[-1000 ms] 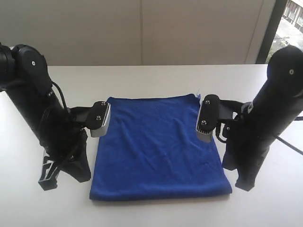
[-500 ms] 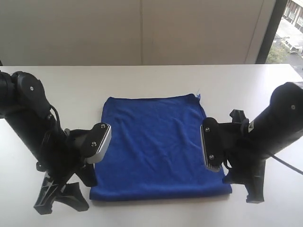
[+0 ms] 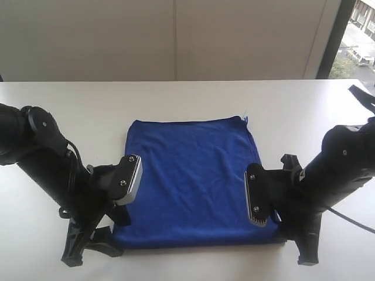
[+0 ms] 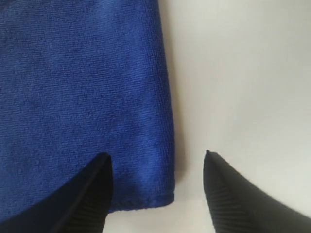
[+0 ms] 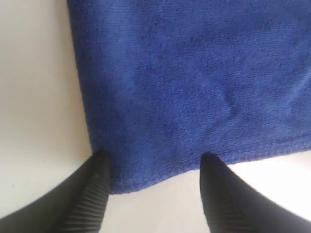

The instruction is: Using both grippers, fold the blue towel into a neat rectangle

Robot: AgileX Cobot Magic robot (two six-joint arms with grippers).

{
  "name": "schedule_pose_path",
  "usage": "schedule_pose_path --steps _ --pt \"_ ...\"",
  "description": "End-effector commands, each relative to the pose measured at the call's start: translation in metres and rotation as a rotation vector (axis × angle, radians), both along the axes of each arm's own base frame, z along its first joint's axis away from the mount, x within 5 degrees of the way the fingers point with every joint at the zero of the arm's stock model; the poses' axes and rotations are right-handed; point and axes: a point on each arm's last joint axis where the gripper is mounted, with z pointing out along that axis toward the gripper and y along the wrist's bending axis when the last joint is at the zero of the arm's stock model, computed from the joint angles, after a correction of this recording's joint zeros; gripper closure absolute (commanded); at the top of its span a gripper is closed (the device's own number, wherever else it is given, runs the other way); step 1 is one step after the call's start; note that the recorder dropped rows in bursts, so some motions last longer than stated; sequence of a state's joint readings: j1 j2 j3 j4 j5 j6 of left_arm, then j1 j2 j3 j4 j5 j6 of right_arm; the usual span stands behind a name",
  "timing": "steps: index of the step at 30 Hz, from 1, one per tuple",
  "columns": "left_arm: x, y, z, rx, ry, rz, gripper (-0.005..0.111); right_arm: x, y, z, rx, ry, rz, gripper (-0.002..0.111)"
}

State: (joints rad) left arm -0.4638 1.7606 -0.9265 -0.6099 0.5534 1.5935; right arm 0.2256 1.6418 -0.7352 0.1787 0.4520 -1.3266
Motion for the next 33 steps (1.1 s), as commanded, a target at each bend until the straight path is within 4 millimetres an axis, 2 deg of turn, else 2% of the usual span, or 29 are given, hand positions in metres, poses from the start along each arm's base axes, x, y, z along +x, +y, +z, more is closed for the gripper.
schedule_pose_path --steps 1,7,12,15,17,19,20,22,24,28,33 --pt "-0.003 -0.001 -0.011 0.007 0.054 -0.003 0.046 -0.005 0.000 0.003 0.034 0.039 -0.028 0.060" --pt "-0.003 -0.001 -0.016 0.015 0.069 -0.002 0.046 -0.004 0.002 -0.008 0.041 0.078 -0.049 0.060" --pt "-0.003 -0.001 -0.016 0.016 0.069 -0.004 0.053 -0.004 0.002 -0.013 0.034 0.100 -0.037 0.061" --pt "-0.003 -0.001 -0.016 0.016 0.074 -0.006 0.058 -0.004 0.002 -0.014 0.034 0.102 -0.037 0.078" --pt "-0.006 0.000 -0.016 0.018 0.102 -0.016 0.072 -0.005 0.002 -0.014 0.037 0.116 -0.050 0.098" --pt "-0.010 0.000 -0.014 0.014 0.145 -0.029 0.083 -0.007 0.002 -0.013 0.038 0.132 -0.053 0.108" --pt "-0.014 0.000 -0.012 0.011 0.174 -0.038 0.089 -0.008 0.002 -0.011 0.039 0.144 -0.053 0.108" --pt "-0.022 0.001 -0.002 -0.001 0.241 -0.080 0.107 -0.011 0.002 0.000 0.047 0.162 -0.042 0.108" --pt "-0.027 0.002 0.005 -0.008 0.258 -0.100 0.107 -0.013 0.003 0.009 0.062 0.167 -0.052 0.108" --pt "-0.029 0.005 0.024 -0.006 0.195 -0.095 0.107 -0.012 0.005 0.037 0.141 0.115 -0.226 0.108" --pt "-0.023 0.011 0.039 0.026 0.051 -0.010 0.107 -0.007 0.005 0.058 0.169 0.014 -0.229 0.108"
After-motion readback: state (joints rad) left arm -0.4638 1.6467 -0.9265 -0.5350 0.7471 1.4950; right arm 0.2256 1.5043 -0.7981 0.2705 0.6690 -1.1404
